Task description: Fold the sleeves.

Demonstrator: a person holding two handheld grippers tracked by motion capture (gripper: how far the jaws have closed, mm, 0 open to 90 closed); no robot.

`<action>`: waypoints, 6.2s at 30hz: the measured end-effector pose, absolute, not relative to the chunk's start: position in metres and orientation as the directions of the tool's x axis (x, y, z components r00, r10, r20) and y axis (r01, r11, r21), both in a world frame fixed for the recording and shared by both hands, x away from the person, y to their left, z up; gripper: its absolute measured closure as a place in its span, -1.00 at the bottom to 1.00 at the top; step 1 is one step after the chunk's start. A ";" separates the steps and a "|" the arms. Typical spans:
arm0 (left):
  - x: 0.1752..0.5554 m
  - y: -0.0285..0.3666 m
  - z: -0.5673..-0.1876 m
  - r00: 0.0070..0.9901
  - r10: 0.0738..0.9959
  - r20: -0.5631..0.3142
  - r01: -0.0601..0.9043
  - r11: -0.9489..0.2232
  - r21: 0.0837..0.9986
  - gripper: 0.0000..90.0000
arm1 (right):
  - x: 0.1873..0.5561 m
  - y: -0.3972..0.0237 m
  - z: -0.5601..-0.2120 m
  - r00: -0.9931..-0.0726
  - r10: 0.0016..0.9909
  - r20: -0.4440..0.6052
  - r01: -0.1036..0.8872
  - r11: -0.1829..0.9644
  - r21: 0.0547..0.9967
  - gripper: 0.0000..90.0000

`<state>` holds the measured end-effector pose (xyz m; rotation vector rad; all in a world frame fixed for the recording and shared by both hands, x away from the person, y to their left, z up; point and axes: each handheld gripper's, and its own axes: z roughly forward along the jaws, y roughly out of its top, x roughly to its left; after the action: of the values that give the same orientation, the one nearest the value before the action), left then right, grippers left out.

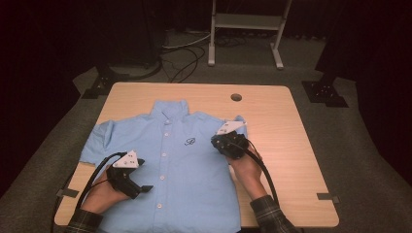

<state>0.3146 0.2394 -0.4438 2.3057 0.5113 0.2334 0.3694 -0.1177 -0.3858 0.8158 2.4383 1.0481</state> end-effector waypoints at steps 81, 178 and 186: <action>0.315 0.240 -0.444 0.904 0.428 0.017 0.290 -0.641 0.711 -1.00 | 0.391 0.050 -0.367 -0.949 0.299 0.095 0.243 0.509 0.826 -0.20; 0.331 0.190 -0.431 0.861 0.508 0.012 0.408 -0.705 0.580 -1.00 | 0.345 -0.185 -0.437 -0.875 0.485 -0.005 0.382 0.695 0.609 -1.00; 0.338 0.168 -0.431 0.867 0.498 0.015 0.399 -0.712 0.577 -1.00 | 0.343 -0.210 -0.438 -0.866 0.500 -0.006 0.391 0.685 0.614 -0.99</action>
<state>0.3383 0.1682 -0.4314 2.4573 0.6493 0.2266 0.3425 -0.2098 -0.4376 0.7257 2.7225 0.9324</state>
